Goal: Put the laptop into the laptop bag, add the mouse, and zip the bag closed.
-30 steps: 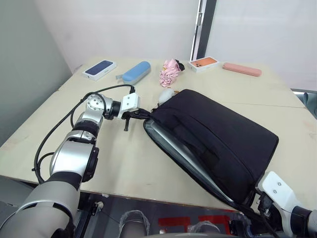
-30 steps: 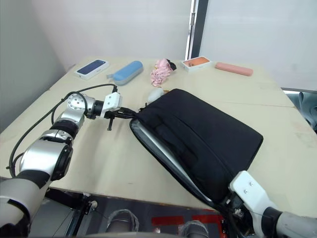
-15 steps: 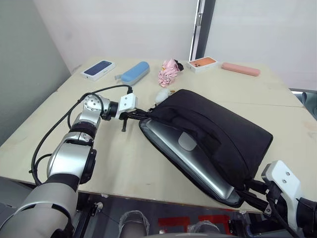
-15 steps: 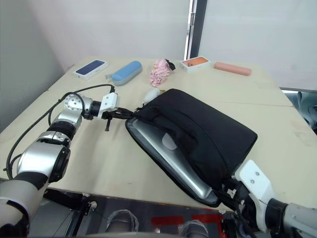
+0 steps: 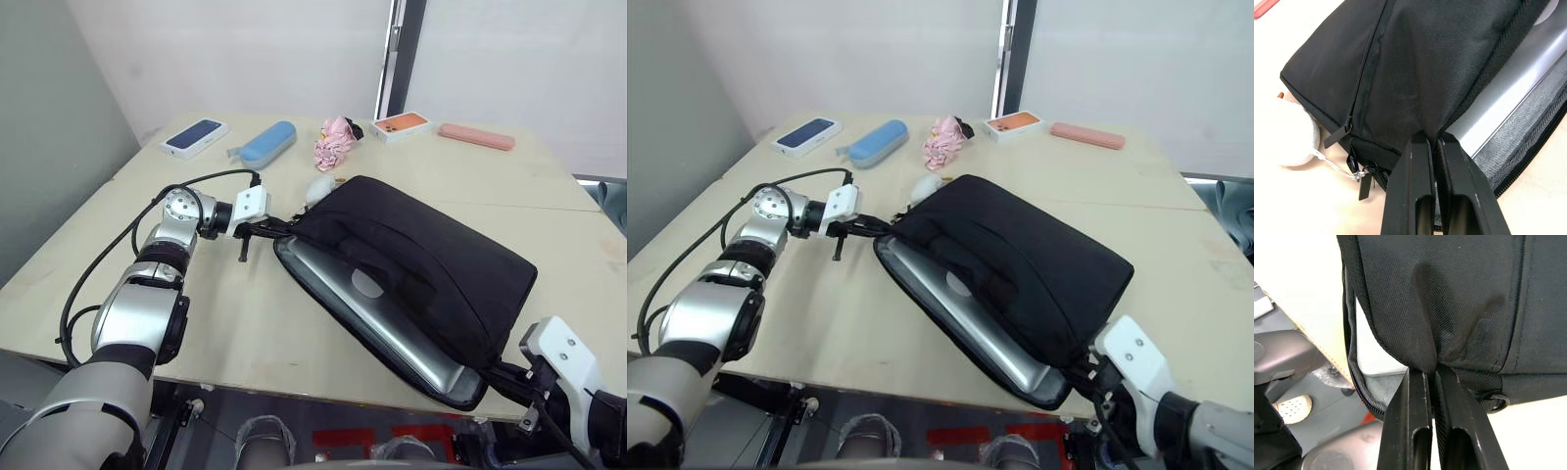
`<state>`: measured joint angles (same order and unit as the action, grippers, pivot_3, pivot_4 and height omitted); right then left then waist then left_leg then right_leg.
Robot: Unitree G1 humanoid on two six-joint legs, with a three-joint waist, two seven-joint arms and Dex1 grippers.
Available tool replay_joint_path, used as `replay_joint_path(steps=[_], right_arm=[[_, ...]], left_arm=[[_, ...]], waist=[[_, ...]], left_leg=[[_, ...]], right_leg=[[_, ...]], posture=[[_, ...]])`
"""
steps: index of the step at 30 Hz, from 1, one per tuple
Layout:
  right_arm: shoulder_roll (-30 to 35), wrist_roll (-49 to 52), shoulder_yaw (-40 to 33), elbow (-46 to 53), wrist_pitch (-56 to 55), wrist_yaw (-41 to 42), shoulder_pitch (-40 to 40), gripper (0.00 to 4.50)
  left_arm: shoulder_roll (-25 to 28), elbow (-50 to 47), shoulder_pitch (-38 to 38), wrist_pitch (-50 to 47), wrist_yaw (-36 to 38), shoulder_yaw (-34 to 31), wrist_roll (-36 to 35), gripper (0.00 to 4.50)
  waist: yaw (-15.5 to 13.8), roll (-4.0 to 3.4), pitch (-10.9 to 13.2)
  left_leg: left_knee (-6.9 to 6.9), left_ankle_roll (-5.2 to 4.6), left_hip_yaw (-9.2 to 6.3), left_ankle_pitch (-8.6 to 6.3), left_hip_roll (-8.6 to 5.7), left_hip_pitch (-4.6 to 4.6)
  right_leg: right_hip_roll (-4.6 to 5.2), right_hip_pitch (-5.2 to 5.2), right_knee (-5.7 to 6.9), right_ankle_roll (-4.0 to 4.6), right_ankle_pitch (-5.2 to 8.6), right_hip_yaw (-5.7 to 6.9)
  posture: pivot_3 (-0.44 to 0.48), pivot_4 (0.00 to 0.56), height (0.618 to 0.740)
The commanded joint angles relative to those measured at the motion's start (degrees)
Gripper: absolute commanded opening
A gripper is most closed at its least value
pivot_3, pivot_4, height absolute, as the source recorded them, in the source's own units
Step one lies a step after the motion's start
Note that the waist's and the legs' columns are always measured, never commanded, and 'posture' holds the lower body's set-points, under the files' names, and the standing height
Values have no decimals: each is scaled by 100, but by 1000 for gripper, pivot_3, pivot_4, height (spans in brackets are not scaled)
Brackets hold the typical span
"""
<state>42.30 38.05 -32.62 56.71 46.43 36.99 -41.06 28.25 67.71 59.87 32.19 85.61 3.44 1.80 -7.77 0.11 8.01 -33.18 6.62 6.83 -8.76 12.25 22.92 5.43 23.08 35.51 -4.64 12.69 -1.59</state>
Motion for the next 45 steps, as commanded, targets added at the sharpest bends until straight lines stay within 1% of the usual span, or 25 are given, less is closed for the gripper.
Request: replay_joint_path(steps=[1, 5, 7, 11, 13, 15, 17, 21, 23, 26, 30, 34, 36, 39, 45], right_arm=[[2, 98, -145, 142, -127, 133, -32, 20], [175, -244, -64, -18, -180, 198, -11, 20], [378, -716, 180, -307, -229, 46, 161, 20], [984, -1512, 1066, -1198, -267, -211, 1088, 20], [1188, -1877, 1579, -1725, -385, -302, 1772, 20], [1286, -2136, 2100, -2195, -494, -343, 2592, 20], [1293, -2234, 2465, -2453, -534, -258, 3199, 20], [1325, -2284, 2866, -2704, -621, 107, 3850, 20], [1434, -2215, 2922, -2723, -736, 446, 3962, 20], [1514, -2078, 2801, -2742, -962, 845, 4009, 20], [1416, -1801, 2579, -2650, -894, 1042, 4102, 20], [1253, -1466, 2534, -2355, -726, 1145, 4143, 20], [1262, -1444, 2590, -2280, -698, 1192, 4137, 20], [1287, -1451, 2641, -2248, -651, 1229, 4133, 20], [1374, -1345, 2559, -2092, -596, 1400, 4002, 20]], left_arm=[[168, -182, -114, 116, 61, 91, 54, 0], [389, -100, -259, 312, -13, 294, 307, 0], [489, -84, -311, 317, -11, 365, 362, 0], [727, -129, -417, 166, 128, 513, 474, 0], [799, -246, -470, -25, 262, 533, 412, 0], [849, -513, -579, -328, 442, 510, 280, 0], [871, -931, -756, -659, 575, 470, 103, 0], [1092, -2319, -1459, -1613, 688, 535, -321, 0], [1328, -2984, -1937, -1917, 625, 545, -329, 0], [1580, -3660, -2514, -2194, 397, 510, -378, 0], [1613, -4546, -3094, -2902, 145, 284, -789, 0], [1712, -5274, -3650, -3332, -70, 151, -981, 0], [1820, -5401, -3823, -3393, -126, 132, -961, 0], [1999, -5284, -3932, -3224, -190, 138, -838, 0], [2077, -4992, -3767, -3074, -146, 151, -909, 0]], waist=[[1, 0, 0], [42, 0, 0], [49, 2, -3], [101, 1, -6], [119, -1, -7], [151, -1, -8], [197, -6, -9], [221, -10, -11], [248, -11, -12], [261, -16, -17], [254, -22, -19], [257, -23, -20], [255, -24, -21], [264, -26, -22], [268, -37, -29]], left_leg=[[0, 0, 0, 0, 0, 0], [2, 0, 0, 0, 1, -2], [-1, 0, 0, 0, 1, -2], [-10, 1, 2, 1, 0, -30], [-7, 3, 7, 1, -1, -57], [-4, 6, 11, 3, 0, -81], [-5, 8, 19, 5, -1, -89], [-2, 10, 22, 7, 4, -82], [-1, 10, 24, 6, 5, -73], [13, 10, 27, 4, 8, -65], [19, 11, 30, 3, 11, -70], [17, 10, 33, 3, 10, -79], [19, 10, 34, 3, 11, -80], [20, 11, 36, 3, 12, -81], [22, 11, 43, 3, 12, -88]], right_leg=[[0, 0, 0, 0, 0, 0], [-1, 0, 1, 0, 0, -1], [-1, -1, 2, -1, -1, -1], [2, -24, 13, -1, -3, -7], [1, -35, 21, 1, -4, -13], [0, -46, 33, 5, -4, -19], [0, -46, 47, 8, -4, -28], [-5, -33, 57, 25, 6, -26], [-7, -27, 55, 30, 10, -26], [-9, -17, 51, 38, 16, -23], [-10, -15, 54, 44, 22, -22], [-9, -17, 57, 44, 21, -27], [-10, -16, 57, 44, 22, -27], [-12, -15, 56, 44, 22, -29], [-12, -14, 58, 43, 22, -39]], posture=[[0, 150, 740], [0, 150, 740], [0, 150, 740], [0, 150, 740], [0, 150, 740], [0, 150, 740], [0, 150, 740], [0, 150, 740], [0, 150, 740], [0, 150, 740], [0, 150, 740], [0, 150, 740], [0, 150, 740], [0, 150, 740], [0, 150, 740]])
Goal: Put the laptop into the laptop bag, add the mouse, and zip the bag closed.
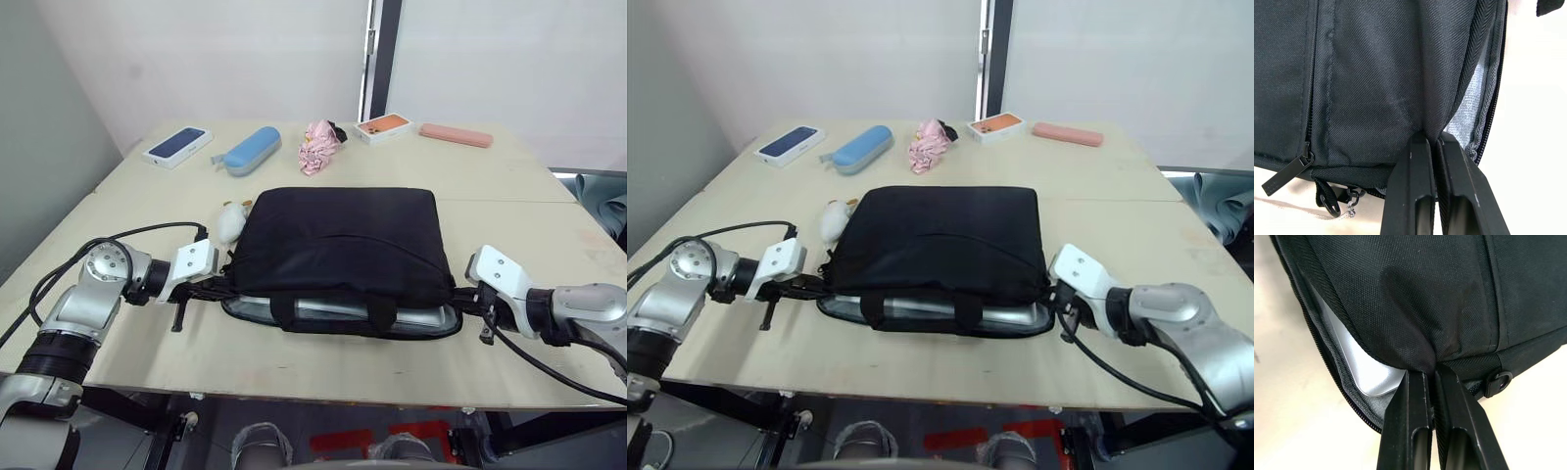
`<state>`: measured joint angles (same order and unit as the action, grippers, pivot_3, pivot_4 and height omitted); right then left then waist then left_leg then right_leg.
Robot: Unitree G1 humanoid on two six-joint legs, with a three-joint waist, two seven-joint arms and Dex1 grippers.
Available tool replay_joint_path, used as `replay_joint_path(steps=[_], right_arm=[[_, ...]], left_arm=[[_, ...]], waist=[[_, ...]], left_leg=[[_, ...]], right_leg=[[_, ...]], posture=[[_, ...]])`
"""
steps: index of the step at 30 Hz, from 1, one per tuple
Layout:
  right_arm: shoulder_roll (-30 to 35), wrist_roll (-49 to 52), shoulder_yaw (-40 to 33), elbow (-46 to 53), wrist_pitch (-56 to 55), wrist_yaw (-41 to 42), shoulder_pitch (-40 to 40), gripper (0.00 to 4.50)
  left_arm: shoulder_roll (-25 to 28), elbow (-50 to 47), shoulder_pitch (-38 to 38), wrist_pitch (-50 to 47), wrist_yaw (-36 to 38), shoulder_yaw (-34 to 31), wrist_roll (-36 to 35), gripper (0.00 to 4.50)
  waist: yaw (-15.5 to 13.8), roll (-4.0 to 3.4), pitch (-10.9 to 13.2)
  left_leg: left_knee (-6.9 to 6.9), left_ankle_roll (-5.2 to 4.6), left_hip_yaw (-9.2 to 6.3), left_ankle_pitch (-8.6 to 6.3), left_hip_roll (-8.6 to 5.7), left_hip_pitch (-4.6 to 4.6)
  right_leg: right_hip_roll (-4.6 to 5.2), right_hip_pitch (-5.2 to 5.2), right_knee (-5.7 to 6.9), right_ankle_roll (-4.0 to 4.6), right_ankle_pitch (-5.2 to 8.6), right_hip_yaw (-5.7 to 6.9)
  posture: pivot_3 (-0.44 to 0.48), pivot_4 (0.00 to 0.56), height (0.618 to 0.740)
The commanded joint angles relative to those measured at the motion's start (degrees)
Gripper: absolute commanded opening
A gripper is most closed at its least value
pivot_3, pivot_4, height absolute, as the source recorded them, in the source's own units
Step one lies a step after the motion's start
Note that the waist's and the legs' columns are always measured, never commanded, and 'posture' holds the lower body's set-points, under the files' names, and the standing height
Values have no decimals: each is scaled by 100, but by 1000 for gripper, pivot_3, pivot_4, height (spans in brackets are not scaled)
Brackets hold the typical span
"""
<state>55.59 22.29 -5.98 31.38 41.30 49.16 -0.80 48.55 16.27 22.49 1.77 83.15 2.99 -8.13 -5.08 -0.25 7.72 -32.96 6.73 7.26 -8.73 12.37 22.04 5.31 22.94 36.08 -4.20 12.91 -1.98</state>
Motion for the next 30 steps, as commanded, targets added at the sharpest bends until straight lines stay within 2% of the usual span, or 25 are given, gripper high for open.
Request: replay_joint_path(steps=[1, 7, 17, 28, 30], right_arm=[[53, 199, -109, 436, -82, 174, -61, 20], [152, -76, 8, 289, -243, 153, -233, 20], [47, -374, 383, -78, -393, 104, 23, 20], [-12, -505, 384, -366, -439, 96, 295, 20], [3, -535, 357, -355, -457, 104, 276, 20]], left_arm=[[45, 121, -14, -103, 138, 182, 10, 0], [290, -26, -101, -268, 512, 303, -63, 0], [380, -656, -388, -588, 566, 370, -276, 0], [201, -211, -112, -41, 302, 423, -59, 0], [-46, 255, 202, 411, 10, 450, 121, 0]], waist=[[-3, -1, -2], [3, 1, -4], [-9, 1, -7], [-34, -4, -16], [-53, -10, -19]], left_leg=[[0, 0, 0, 0, 0, 0], [3, 0, 10, -1, -1, 3], [13, 0, 24, -1, -1, 1], [10, -2, 25, 0, -2, -2], [9, -2, 25, 1, -2, -3]], right_leg=[[0, 0, 0, 0, 0, -1], [1, 8, -3, 0, 0, -9], [1, 15, -8, -2, 1, -21], [1, 14, 0, -3, 0, -23], [2, 13, 0, -4, -1, -24]], posture=[[0, 150, 740], [0, 150, 740], [0, 150, 740], [0, 150, 740], [0, 150, 740]])
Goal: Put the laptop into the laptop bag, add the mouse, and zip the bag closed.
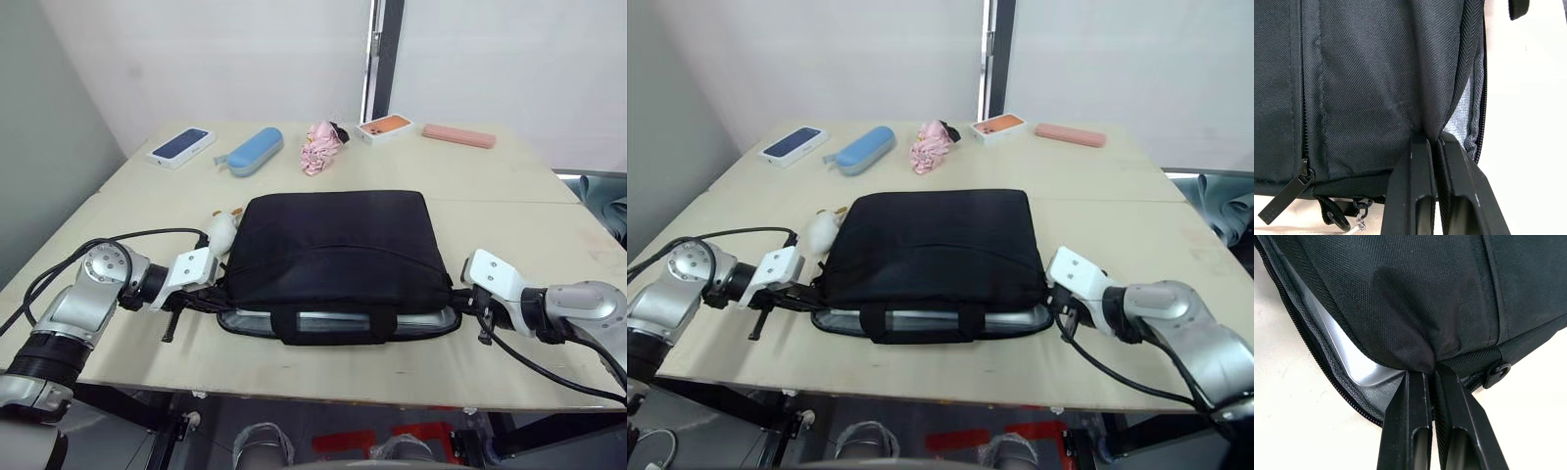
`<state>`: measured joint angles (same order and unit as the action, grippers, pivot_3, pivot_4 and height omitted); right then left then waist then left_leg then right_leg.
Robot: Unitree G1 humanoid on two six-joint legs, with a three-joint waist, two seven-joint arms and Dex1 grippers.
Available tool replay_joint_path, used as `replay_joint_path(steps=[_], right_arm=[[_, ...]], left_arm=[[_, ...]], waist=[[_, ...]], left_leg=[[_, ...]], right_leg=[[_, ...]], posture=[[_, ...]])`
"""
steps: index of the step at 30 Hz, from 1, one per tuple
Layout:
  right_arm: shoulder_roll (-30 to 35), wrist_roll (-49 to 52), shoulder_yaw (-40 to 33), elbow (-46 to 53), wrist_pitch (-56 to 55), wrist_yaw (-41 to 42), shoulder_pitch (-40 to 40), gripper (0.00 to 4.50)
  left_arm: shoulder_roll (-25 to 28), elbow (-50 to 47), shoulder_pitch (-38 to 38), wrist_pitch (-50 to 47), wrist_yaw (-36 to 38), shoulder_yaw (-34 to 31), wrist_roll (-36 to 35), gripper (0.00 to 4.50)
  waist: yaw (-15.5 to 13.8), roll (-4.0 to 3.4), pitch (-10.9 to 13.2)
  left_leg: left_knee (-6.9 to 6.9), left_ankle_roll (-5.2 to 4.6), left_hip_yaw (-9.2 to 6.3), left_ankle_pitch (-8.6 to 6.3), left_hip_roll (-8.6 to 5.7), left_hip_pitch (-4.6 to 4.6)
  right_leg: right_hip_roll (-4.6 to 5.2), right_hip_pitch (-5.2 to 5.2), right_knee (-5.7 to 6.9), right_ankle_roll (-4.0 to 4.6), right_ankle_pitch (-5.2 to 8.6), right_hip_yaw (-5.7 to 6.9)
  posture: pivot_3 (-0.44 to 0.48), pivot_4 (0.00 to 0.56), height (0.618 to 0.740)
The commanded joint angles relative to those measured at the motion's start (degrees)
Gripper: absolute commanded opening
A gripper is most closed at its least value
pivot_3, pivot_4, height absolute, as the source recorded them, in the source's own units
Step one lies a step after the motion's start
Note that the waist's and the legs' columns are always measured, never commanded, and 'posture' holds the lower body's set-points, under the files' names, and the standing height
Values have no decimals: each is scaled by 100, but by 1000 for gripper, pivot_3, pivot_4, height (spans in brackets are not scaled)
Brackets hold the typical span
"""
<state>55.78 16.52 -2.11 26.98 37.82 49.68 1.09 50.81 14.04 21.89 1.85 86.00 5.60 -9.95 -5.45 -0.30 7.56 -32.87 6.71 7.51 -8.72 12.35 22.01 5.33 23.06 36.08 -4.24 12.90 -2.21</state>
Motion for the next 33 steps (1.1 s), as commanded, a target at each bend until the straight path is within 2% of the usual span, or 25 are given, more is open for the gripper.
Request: replay_joint_path(steps=[1, 6, 8, 11, 15, 16, 19, 24, 29, 33], right_arm=[[-9, 44, -47, 99, -104, 68, 77, 20], [18, 102, -142, 212, -66, 125, -33, 20], [4, 135, -230, 228, -31, 113, -75, 20], [-67, 225, -385, 239, 99, 37, -54, 0], [-29, 672, -719, 418, 337, 258, -41, 1290], [16, 787, -835, 437, 381, 336, -74, 1564], [209, 1184, -1307, 522, 538, 690, -272, 2750], [455, 1871, -2713, 799, 670, 1542, -1054, 4427], [279, 2964, -3737, 1170, 1246, 1493, -1164, 4427], [-97, 3720, -3641, 1836, 1591, 945, -1433, 4427]], left_arm=[[-369, 635, 381, 538, -337, 198, 344, 0], [-525, 1212, 705, 1011, -363, 229, 508, 0], [-573, 1184, 743, 797, -271, 152, 314, 0], [-581, 843, 712, 81, -18, 3, -165, 915], [-268, 293, 711, -905, 394, -76, -592, 2320], [-101, 204, 718, -1062, 503, -65, -651, 2598], [565, 50, 736, -1431, 650, 150, -972, 3757], [1559, 51, 851, -1590, 650, 329, -1764, 3757], [1858, -47, 984, -2573, 650, -155, -2991, 3757], [1852, -39, 917, -3482, 642, -878, -3614, 3757]], waist=[[-30, -7, -4], [-37, -7, -9], [-31, -8, -10], [-41, -6, -8], [-43, -5, 0], [-36, -3, 2], [2, 0, 14], [-36, 1, 15], [-80, 1, 15], [-84, 1, 15]], left_leg=[[-1, -1, 1, 1, -1, 0], [-10, -5, 5, 3, -1, 2], [-10, -5, 5, 3, -1, 3], [-10, -5, 9, 3, -1, 8], [-10, -5, 7, 3, -1, 14], [-8, -5, 8, 3, 0, 16], [-6, -4, 7, 3, 5, 33], [1, -4, 7, 2, 7, 75], [-10, -11, 5, 0, 5, 88], [-15, -10, 4, 1, 10, 82]], right_leg=[[3, -2, 0, -1, 0, 1], [6, -3, 3, -4, -4, 0], [6, -3, 1, -5, -4, -1], [7, 0, -1, -5, -4, -1], [7, 6, -1, -5, -4, 1], [6, 8, -2, -5, -4, 0], [0, 25, -5, -4, -3, 1], [-2, 60, -21, -5, -1, 9], [2, 68, -14, -4, -2, 12], [-2, 69, -2, -3, -1, 12]], posture=[[0, 150, 740], [0, 150, 740], [0, 150, 740], [0, 150, 740], [0, 150, 740], [0, 150, 740], [0, 150, 740], [0, 150, 740], [0, 150, 740], [0, 150, 740]])
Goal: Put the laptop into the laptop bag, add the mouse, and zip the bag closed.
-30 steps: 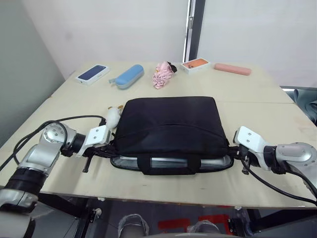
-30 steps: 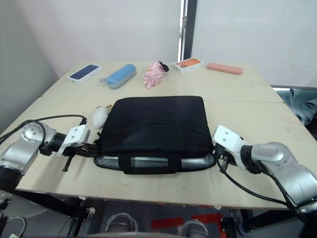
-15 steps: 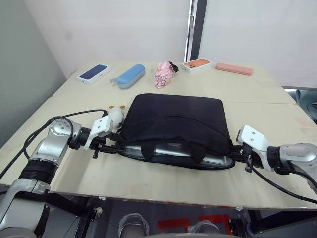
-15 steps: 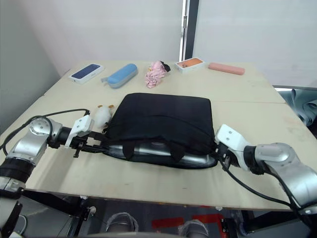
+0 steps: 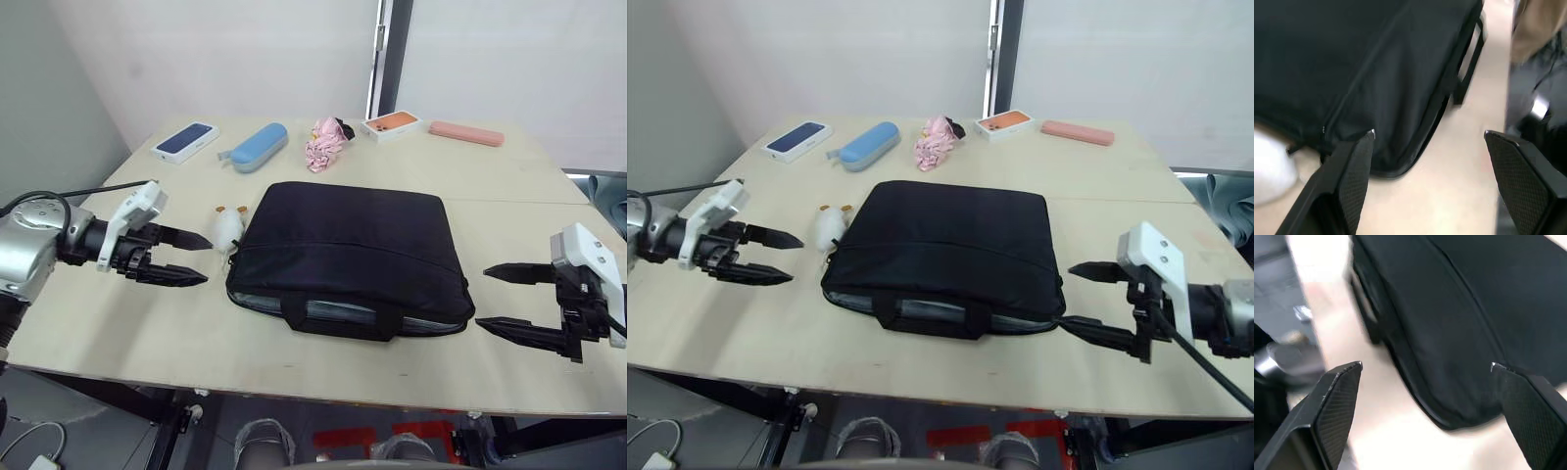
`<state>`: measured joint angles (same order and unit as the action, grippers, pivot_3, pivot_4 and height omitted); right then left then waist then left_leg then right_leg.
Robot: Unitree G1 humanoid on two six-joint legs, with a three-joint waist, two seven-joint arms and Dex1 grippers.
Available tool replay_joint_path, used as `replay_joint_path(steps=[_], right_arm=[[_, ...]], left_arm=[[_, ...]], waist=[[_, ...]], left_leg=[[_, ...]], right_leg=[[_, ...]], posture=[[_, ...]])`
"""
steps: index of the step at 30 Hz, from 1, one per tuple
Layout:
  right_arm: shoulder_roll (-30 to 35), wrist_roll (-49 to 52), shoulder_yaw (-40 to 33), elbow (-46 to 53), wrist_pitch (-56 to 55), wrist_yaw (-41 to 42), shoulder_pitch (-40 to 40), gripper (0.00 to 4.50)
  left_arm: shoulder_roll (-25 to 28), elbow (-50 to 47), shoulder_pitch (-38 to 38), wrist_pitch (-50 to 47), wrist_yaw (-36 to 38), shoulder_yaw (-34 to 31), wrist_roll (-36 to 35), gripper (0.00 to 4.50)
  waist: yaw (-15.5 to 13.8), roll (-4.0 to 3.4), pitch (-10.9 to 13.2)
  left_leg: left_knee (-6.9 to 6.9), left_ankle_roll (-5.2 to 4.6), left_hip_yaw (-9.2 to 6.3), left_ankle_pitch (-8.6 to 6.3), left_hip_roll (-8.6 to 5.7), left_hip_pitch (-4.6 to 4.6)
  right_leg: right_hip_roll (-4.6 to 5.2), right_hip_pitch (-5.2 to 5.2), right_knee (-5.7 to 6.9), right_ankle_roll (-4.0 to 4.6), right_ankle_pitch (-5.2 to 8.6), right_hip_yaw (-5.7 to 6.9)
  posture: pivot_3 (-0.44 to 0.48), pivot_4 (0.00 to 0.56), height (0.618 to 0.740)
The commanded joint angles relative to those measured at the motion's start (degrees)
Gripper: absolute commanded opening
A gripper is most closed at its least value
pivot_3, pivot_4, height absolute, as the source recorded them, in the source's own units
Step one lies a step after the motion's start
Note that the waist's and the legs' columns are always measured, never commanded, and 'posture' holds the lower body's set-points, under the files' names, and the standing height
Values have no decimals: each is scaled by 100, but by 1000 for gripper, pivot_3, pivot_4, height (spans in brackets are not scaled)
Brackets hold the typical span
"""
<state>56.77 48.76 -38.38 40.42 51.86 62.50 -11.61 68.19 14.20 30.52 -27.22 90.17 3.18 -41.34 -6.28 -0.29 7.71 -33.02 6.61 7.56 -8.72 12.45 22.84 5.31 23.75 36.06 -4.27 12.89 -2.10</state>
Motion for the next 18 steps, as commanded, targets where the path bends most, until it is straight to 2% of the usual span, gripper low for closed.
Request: replay_joint_path(steps=[1, 6, 14, 18], right_arm=[[-249, 471, 117, 577, 200, -450, -259, 4427], [-322, -284, 1200, 420, -110, -975, -332, 2988], [-306, -1728, 3108, -60, -843, -1396, 185, 127], [-594, -2033, 3820, -103, -771, -1765, 609, 27]], left_arm=[[103, -92, -2, -735, 206, -786, -566, 3757], [-9, -696, -411, -1132, 143, -1300, -813, 3757], [-279, -1687, -455, -1331, 24, -1419, -993, 3757], [-463, -1816, -382, -1284, 57, -1265, -865, 3757]], waist=[[0, 0, 0], [52, 1, -1], [59, 5, -1], [73, 7, -2]], left_leg=[[0, 0, 0, 0, 0, 1], [0, 2, 2, -1, -3, 2], [2, 5, -4, -1, -3, 5], [0, 6, -6, 1, -3, 5]], right_leg=[[0, 1, -1, 0, 0, 0], [4, -1, -8, 0, 0, -2], [3, -2, -9, -3, 1, 5], [2, -4, -7, -4, 0, 6]], posture=[[0, 150, 740], [0, 150, 740], [0, 150, 740], [0, 150, 740]])
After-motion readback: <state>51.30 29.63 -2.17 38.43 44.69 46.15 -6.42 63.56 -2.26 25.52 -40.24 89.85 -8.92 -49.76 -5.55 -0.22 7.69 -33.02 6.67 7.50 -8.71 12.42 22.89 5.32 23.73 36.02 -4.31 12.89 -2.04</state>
